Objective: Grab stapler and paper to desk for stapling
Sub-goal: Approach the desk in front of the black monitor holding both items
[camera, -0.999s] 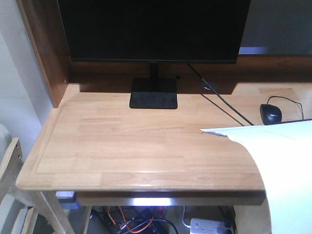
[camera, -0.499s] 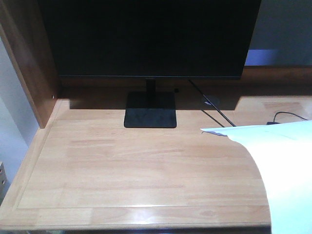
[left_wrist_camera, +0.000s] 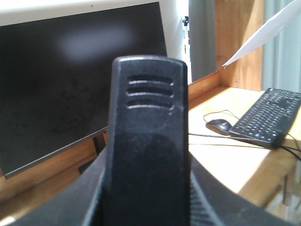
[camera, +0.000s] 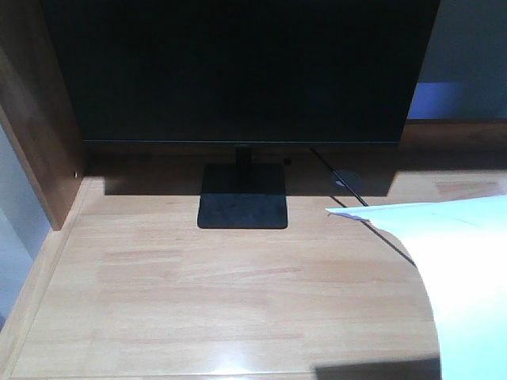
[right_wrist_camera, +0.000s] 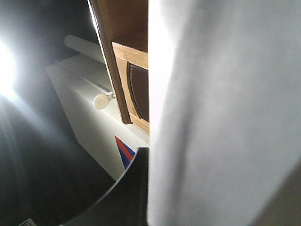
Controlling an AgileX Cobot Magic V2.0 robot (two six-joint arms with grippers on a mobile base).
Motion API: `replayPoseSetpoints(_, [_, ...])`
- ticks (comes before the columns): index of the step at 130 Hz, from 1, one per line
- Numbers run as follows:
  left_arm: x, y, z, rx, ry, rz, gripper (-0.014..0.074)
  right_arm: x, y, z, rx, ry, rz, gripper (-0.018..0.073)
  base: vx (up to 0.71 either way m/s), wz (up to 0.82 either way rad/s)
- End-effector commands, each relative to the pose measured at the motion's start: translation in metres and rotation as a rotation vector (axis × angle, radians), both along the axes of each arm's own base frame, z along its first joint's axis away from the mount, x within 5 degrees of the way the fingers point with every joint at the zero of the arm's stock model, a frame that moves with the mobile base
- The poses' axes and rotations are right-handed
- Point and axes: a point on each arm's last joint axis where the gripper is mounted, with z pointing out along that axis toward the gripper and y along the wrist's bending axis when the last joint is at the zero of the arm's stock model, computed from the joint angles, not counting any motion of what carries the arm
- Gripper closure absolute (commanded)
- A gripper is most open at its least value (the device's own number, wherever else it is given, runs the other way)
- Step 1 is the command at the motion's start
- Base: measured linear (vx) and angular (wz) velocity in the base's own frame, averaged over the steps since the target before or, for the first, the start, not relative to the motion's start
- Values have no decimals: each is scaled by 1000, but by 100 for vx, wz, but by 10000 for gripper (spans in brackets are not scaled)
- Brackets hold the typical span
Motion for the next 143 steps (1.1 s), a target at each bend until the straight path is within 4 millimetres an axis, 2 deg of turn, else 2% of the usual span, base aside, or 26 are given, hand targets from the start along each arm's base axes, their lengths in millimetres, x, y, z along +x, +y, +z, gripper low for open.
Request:
replayPoseSetpoints(1, [1, 1, 17, -88, -84, 10, 603, -4, -2, 11, 4, -64, -25, 565, 8, 0])
replayPoseSetpoints(143, [1, 1, 17, -88, -84, 10, 603, -4, -1, 11, 3, -61, -24, 565, 3, 0])
